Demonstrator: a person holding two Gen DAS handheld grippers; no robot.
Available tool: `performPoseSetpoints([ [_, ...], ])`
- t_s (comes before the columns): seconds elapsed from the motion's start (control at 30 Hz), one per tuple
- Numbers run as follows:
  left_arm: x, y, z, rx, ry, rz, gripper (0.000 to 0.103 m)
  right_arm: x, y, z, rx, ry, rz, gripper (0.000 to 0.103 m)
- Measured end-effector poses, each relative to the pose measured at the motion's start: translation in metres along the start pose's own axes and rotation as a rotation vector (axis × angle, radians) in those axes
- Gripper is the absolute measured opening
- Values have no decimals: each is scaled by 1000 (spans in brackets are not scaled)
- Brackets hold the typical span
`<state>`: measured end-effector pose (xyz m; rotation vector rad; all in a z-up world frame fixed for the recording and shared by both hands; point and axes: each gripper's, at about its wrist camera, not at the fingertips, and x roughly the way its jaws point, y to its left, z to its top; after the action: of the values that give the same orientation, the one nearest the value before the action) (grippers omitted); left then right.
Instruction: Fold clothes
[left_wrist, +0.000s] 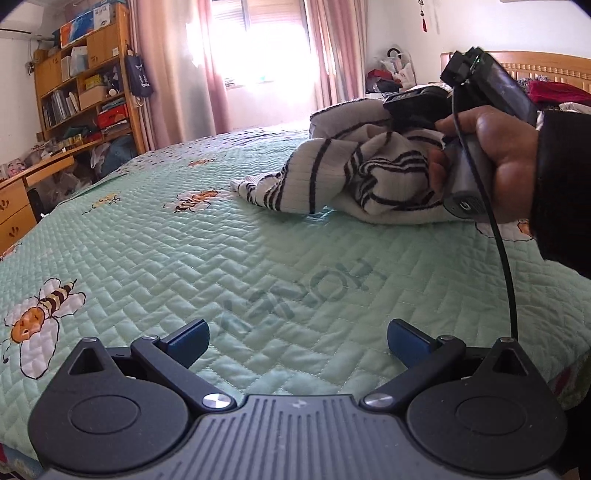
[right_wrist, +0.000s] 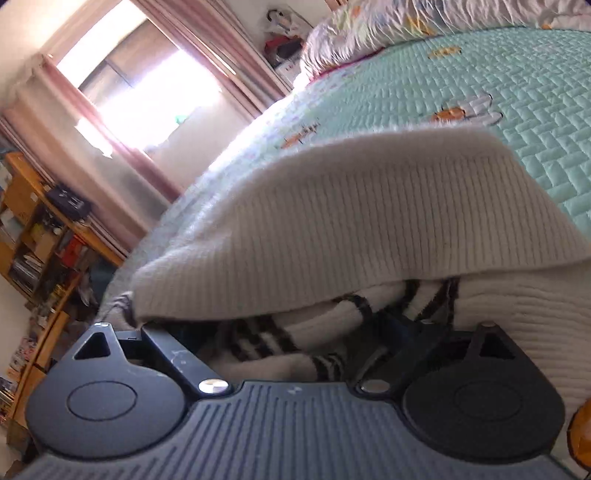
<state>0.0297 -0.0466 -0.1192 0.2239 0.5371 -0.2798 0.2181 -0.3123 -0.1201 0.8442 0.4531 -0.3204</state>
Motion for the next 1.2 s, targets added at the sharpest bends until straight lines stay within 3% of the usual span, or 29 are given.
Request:
performPoseSetpoints([
  [0.07,-1,0,0,7,-8,1,102,7,-7,2,52,22,44,80],
  [0.1,-1,1,0,4,-9,2,102,5,-7,2,46,30,92,51],
  [0.13,0,2,-1,-2,-5,3,102,-1,-5,3,22,27,122,36],
  [0.2,3,3,-1,-15,10,-2,102,-19,-2,4,5,18,196,24],
  [0.33,3,1,-1,-12,12,-2,102,-67,1,24,74,16,399,13],
  [0.47,-5,1,4,-14,-17,1,102,-120,18,50,120,0,599,8],
  [0.57,-14,3,9,-24,-50,5,102,-139,17,57,150,25,677,7],
  [0.73,-38,12,16,-36,-124,3,102,-164,-5,17,196,160,718,7],
  [0.83,-53,18,22,-56,-174,-39,102,-198,-18,0,164,183,867,7],
  [0.9,-61,22,26,-90,-213,-101,102,-209,-26,-7,67,207,855,7],
  [0.97,-64,24,30,-112,-220,-143,102,-212,-39,-10,-36,232,695,7],
  [1.03,-66,25,35,-133,-227,-186,102,-224,-56,-9,-39,239,681,9],
  [1.17,-62,16,47,-103,-249,-242,102,-266,-62,7,-184,131,671,16],
  [1.2,-59,12,51,-86,-253,-246,102,-274,-54,11,-248,95,655,26],
])
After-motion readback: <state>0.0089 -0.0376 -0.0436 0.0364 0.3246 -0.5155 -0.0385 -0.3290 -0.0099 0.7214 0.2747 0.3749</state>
